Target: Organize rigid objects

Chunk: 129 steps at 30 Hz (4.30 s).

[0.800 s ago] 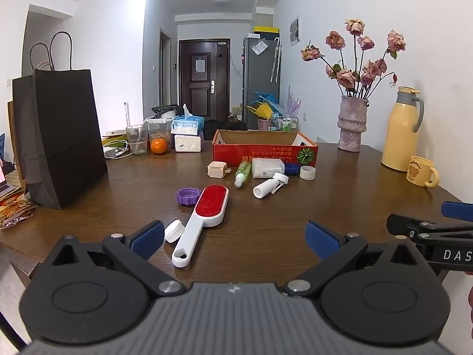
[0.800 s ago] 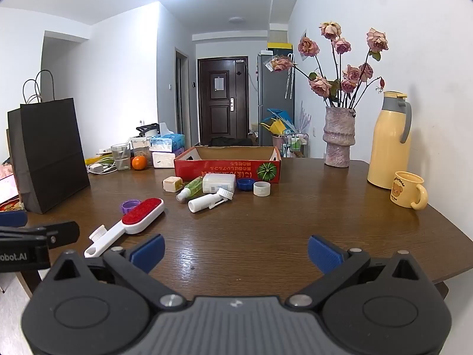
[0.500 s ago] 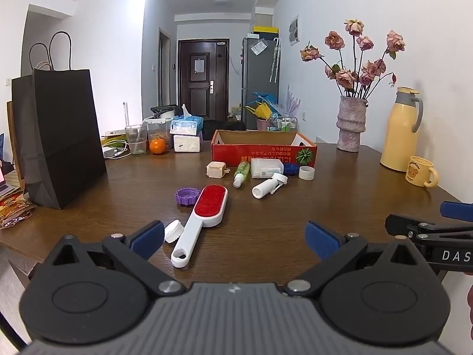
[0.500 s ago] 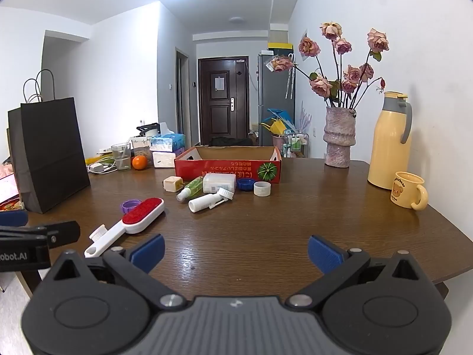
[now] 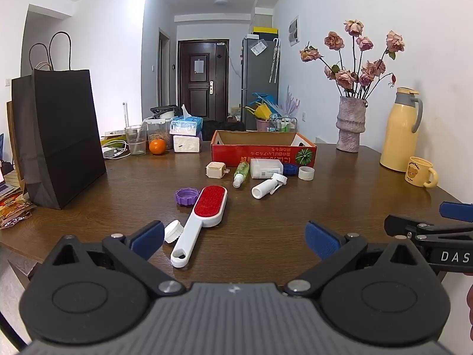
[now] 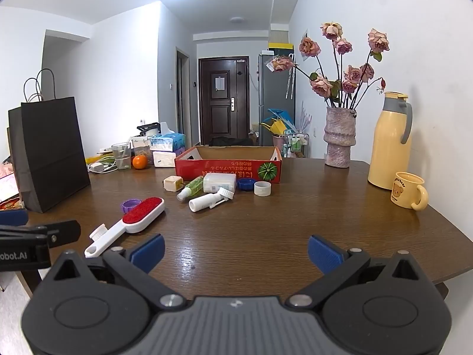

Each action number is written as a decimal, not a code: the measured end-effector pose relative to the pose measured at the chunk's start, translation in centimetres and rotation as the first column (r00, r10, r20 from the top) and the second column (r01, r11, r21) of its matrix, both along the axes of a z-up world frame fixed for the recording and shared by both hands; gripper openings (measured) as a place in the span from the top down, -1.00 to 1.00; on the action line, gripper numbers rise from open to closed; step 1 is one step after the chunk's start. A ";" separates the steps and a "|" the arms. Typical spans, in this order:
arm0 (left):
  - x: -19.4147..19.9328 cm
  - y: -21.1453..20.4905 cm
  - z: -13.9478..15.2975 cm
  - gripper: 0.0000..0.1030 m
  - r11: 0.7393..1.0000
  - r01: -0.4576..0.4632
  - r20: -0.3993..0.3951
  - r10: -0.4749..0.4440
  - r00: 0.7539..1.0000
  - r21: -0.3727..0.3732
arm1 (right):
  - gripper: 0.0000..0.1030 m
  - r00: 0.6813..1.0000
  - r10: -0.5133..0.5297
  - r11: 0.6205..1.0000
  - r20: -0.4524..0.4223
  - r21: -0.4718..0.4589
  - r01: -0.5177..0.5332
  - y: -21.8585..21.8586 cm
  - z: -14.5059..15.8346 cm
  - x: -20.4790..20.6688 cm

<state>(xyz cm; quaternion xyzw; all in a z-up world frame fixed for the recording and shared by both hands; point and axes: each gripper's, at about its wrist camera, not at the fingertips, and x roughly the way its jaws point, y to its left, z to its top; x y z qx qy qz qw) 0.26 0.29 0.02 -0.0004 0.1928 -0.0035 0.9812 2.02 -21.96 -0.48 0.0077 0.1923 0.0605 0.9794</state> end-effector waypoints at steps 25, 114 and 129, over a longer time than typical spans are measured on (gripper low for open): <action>0.0 0.1 0.0 -1.00 1.000 0.001 0.001 -0.001 1.000 -0.001 | -1.00 1.000 0.000 1.000 -0.001 -0.002 0.000 0.0 0.0 0.0; 8.6 6.0 -3.2 -1.00 0.990 -0.138 -0.159 0.133 0.978 -0.020 | -1.00 0.985 0.119 0.992 -0.126 -0.028 -0.123 4.6 -2.1 9.2; 13.2 9.1 -5.7 -1.00 0.975 -0.221 -0.257 0.206 0.944 -0.031 | -1.00 0.965 0.189 0.979 -0.180 -0.036 -0.198 8.2 -3.5 14.2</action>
